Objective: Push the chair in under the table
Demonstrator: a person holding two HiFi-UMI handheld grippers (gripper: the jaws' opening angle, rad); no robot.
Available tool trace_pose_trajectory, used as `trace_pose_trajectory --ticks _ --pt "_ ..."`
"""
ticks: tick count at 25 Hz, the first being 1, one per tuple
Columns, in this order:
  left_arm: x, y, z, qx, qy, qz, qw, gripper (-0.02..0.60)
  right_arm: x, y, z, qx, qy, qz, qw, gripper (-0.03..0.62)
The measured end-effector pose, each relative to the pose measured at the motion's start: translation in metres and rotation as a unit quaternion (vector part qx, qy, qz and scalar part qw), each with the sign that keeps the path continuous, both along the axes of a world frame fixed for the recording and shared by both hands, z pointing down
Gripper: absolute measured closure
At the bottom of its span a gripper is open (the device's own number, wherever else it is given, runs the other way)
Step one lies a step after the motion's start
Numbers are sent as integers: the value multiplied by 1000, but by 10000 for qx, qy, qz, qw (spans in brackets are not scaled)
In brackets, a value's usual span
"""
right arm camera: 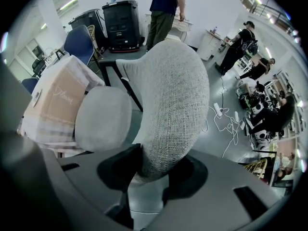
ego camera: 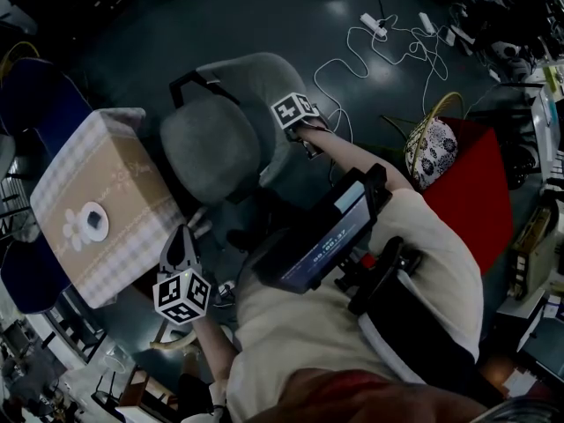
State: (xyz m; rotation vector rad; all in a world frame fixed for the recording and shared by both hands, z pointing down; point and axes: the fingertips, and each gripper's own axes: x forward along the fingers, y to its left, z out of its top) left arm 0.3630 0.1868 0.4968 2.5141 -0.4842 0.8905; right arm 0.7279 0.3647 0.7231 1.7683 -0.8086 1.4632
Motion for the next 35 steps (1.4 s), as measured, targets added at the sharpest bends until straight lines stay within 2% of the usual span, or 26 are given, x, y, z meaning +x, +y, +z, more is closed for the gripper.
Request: trace_pose_trajectory --ticks 9,15,19,26,31,35 --pt "4 1 -1 4 14 59 10000 574 -14 -12 0 107 -77 -90 9999 447" --pt "14 8 -3 4 5 155 9999 574 -6 -3 -5 161 -46 -84 9998 447" --pt "3 1 -1 51 -25 -32 10000 574 -9 -16 3 116 -61 -201 9997 445" --pt "-5 -2 -3 -20 16 -204 9998 574 -11 -22 3 -13 -173 -135 9998 444" --pt "-3 -12 -6 142 7 49 9999 574 -8 -18 -4 -14 -81 66 9999 441" --pt "-15 -10 -3 119 9 -147 9998 574 -12 -28 3 -77 -76 -84 9999 439"
